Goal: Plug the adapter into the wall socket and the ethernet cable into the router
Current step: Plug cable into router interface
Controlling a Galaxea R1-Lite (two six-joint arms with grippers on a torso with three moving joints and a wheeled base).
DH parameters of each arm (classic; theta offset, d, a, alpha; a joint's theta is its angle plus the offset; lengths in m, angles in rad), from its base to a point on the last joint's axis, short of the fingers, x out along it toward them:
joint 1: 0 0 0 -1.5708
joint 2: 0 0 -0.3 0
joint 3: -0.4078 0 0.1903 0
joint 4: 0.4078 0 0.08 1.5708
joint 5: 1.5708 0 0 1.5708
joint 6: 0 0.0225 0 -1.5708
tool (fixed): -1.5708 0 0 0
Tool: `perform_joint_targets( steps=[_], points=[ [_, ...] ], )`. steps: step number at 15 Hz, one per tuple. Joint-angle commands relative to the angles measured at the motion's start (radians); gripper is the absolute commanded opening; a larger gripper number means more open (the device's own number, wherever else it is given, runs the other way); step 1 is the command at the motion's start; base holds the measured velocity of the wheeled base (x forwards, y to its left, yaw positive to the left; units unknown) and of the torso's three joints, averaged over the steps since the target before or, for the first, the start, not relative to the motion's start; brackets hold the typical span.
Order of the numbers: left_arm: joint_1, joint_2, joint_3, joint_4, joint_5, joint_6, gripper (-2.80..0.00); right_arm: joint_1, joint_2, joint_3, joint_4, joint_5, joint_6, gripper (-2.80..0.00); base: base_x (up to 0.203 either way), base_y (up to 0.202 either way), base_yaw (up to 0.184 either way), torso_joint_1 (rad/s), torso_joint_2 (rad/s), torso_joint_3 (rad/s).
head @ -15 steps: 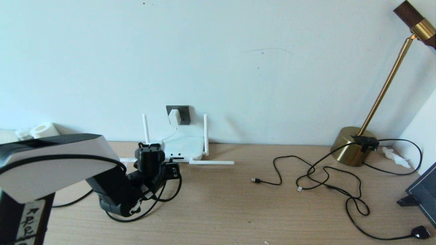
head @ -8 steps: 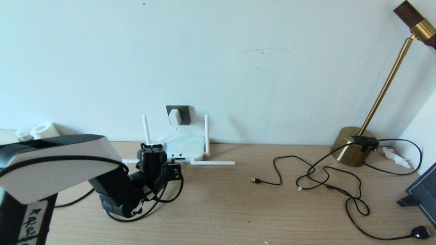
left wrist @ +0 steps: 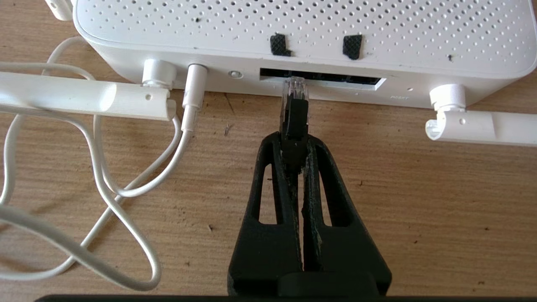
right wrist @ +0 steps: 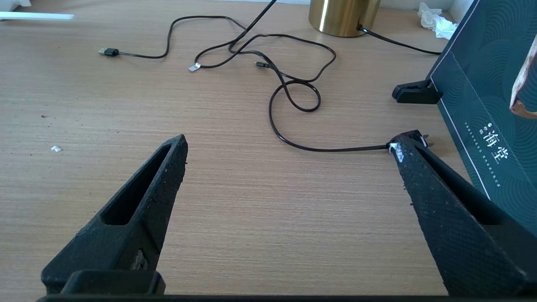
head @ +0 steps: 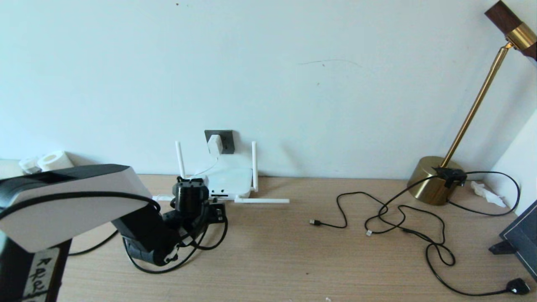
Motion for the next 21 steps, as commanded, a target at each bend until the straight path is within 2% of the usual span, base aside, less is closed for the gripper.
perform_joint_targets(
  steps=[1, 13, 16, 21],
  points=[
    [0.000, -0.004, -0.017, 0.006, 0.000, -0.001, -2.80, 0.000, 0.000, 0.000, 0.002, 0.000, -0.001, 0.00, 0.000, 0.000, 0.000, 0.000, 0.00, 0.000],
    [0.002, -0.046, -0.037, 0.099, -0.005, -0.003, -2.80, 0.000, 0.000, 0.000, 0.001, 0.000, -0.001, 0.00, 0.000, 0.000, 0.000, 0.000, 0.00, 0.000],
    [0.007, -0.083, -0.049, 0.200, -0.039, -0.004, -2.80, 0.000, 0.000, 0.000, 0.001, 0.000, -0.001, 0.00, 0.000, 0.000, 0.000, 0.000, 0.00, 0.000],
    [0.023, -0.144, -0.120, 0.461, -0.093, -0.010, -2.80, 0.000, 0.000, 0.000, 0.001, 0.000, -0.001, 0.00, 0.000, 0.000, 0.000, 0.000, 0.00, 0.000]
  ],
)
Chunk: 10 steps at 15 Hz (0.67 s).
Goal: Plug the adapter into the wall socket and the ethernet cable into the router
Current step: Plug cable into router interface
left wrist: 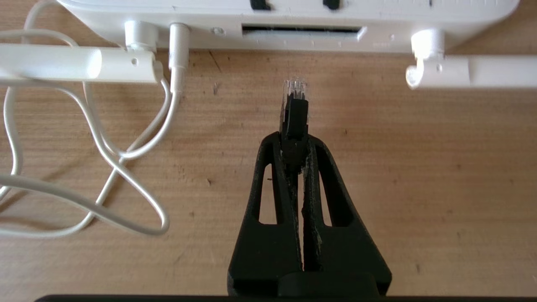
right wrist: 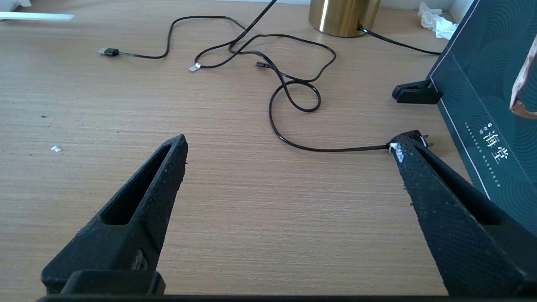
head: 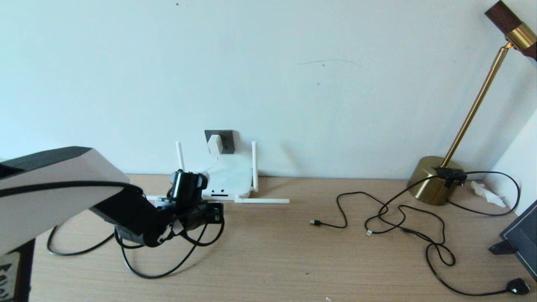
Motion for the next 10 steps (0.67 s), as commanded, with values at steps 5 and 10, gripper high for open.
perform_joint_targets(
  steps=[5, 10],
  points=[
    [0.027, -0.023, -0.081, 0.183, -0.001, -0.002, -2.80, 0.000, 0.000, 0.000, 0.001, 0.000, -0.001, 0.00, 0.000, 0.000, 0.000, 0.000, 0.00, 0.000],
    [0.038, -0.002, -0.154, 0.257, -0.020, -0.002, -2.80, 0.000, 0.000, 0.000, 0.001, 0.000, -0.001, 0.00, 0.000, 0.000, 0.000, 0.000, 0.00, 0.000]
  ],
)
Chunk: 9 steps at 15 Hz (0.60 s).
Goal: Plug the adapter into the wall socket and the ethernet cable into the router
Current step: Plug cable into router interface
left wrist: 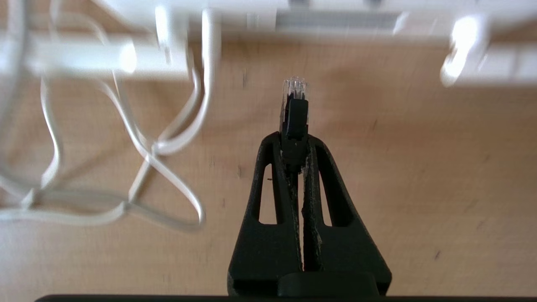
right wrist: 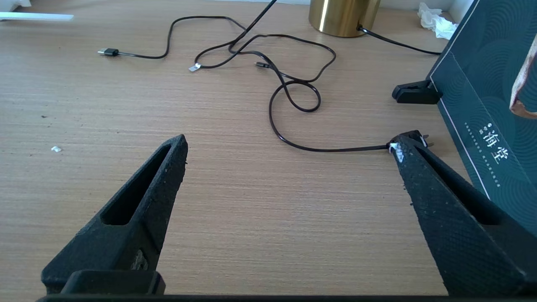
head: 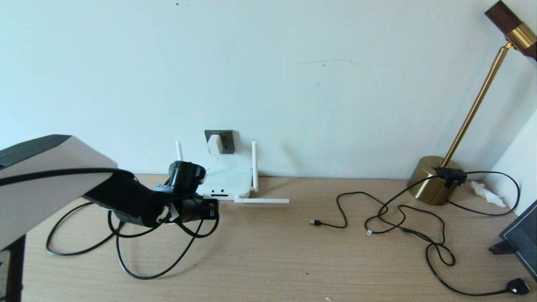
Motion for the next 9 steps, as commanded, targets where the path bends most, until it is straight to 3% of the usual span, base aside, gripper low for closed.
perform_joint_targets(
  steps=[1, 9],
  points=[
    [0.002, 0.018, -0.031, -0.002, -0.001, -0.001, -2.80, 0.000, 0.000, 0.000, 0.003, 0.000, -0.001, 0.00, 0.000, 0.000, 0.000, 0.000, 0.00, 0.000],
    [0.001, 0.039, -0.047, -0.007, 0.001, -0.001, -2.80, 0.000, 0.000, 0.000, 0.001, 0.000, -0.001, 0.00, 0.000, 0.000, 0.000, 0.000, 0.00, 0.000]
  ],
)
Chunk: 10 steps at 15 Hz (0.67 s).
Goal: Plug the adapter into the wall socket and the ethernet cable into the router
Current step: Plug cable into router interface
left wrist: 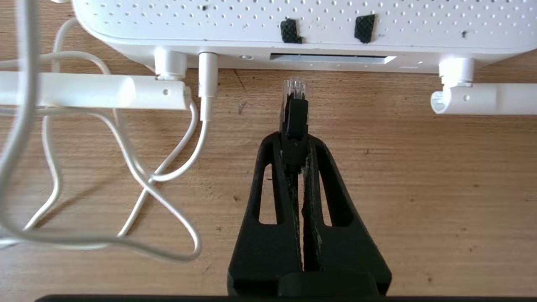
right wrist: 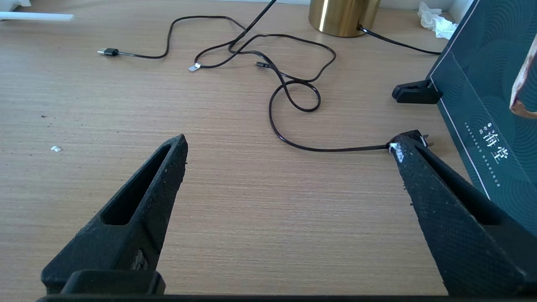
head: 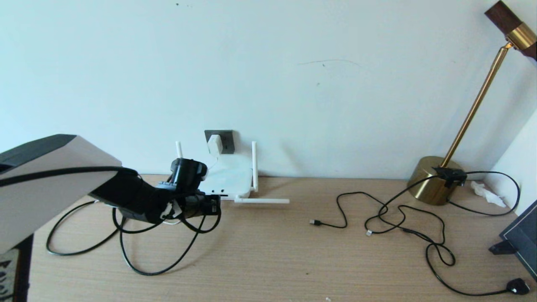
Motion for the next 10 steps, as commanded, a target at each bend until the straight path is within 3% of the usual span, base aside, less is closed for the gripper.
perform_joint_targets(
  steps=[1, 10],
  points=[
    [0.001, 0.019, -0.012, -0.002, 0.002, -0.003, -2.80, 0.000, 0.000, 0.000, 0.001, 0.000, 0.000, 0.00, 0.000, 0.000, 0.000, 0.000, 0.00, 0.000],
    [0.004, 0.041, -0.047, 0.000, 0.002, -0.010, -2.80, 0.000, 0.000, 0.000, 0.001, 0.000, 0.000, 0.00, 0.000, 0.000, 0.000, 0.000, 0.00, 0.000]
  ],
)
